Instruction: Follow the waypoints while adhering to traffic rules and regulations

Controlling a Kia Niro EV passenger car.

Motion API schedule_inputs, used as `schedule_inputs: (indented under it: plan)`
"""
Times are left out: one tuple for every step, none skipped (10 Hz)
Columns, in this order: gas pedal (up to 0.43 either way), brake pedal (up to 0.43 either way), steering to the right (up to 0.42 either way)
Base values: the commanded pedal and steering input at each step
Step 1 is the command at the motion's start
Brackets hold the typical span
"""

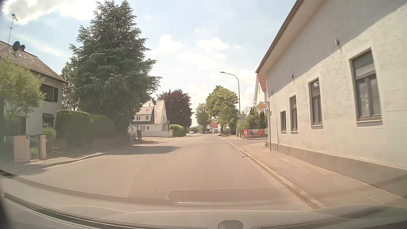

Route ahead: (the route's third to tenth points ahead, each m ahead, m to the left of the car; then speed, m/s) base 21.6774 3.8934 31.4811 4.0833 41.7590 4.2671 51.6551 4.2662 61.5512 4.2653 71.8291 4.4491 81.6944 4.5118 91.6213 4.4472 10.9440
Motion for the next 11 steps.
schedule_inputs:
  plan:
    - [0.189,0.0,0.001]
    - [0.189,0.0,0.0]
    - [0.177,0.0,0.0]
    - [0.169,0.0,0.0]
    - [0.169,0.0,0.0]
    - [0.157,0.0,0.0]
    - [0.157,0.0,0.0]
    - [0.157,0.0,0.0]
    - [0.157,0.0,-0.001]
    - [0.157,0.0,-0.001]
    - [0.15,0.0,-0.001]
